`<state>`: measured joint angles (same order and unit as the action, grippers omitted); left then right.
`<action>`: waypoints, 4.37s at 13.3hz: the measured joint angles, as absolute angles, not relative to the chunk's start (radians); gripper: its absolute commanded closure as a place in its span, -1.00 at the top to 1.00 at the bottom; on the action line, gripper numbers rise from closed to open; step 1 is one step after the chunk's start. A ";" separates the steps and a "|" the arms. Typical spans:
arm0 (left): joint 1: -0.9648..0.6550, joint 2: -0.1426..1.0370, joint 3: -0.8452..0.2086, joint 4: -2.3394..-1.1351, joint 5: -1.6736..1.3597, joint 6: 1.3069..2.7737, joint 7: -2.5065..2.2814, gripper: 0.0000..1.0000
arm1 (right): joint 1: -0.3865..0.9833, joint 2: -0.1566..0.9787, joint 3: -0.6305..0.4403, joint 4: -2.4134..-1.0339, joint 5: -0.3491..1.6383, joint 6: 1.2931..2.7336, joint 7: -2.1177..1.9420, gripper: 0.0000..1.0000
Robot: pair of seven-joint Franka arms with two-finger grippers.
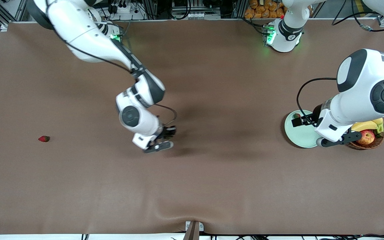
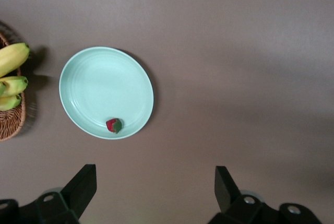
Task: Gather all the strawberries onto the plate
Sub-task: 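Set the second strawberry mid-table with the right gripper while the left gripper returns, then grasp the strawberry with the left gripper while the right gripper grasps the last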
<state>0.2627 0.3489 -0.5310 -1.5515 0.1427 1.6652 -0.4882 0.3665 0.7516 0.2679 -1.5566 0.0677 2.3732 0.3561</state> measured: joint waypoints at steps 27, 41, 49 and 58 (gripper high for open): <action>0.000 0.545 -0.600 -1.587 0.180 1.946 -0.637 1.00 | 0.175 0.694 0.232 -1.340 0.069 2.111 0.459 1.00; -0.344 0.804 -0.393 -1.533 0.364 2.330 -1.083 0.76 | -0.381 0.441 0.227 -1.754 -0.127 2.142 -0.201 1.00; -0.364 0.847 -0.367 -1.529 0.371 2.391 -1.084 0.29 | -0.537 0.464 0.227 -1.934 -0.282 2.440 -0.669 1.00; -0.340 0.849 -0.357 -1.509 0.374 2.392 -1.087 -1.00 | -0.571 0.527 0.227 -1.933 -0.395 2.405 -1.115 1.00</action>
<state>-0.3397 0.8489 -0.3569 -1.5090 0.3739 2.3918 -1.0874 -0.5714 0.5272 0.2275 -1.9332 -0.3954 2.4045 -1.1152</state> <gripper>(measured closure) 0.678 0.000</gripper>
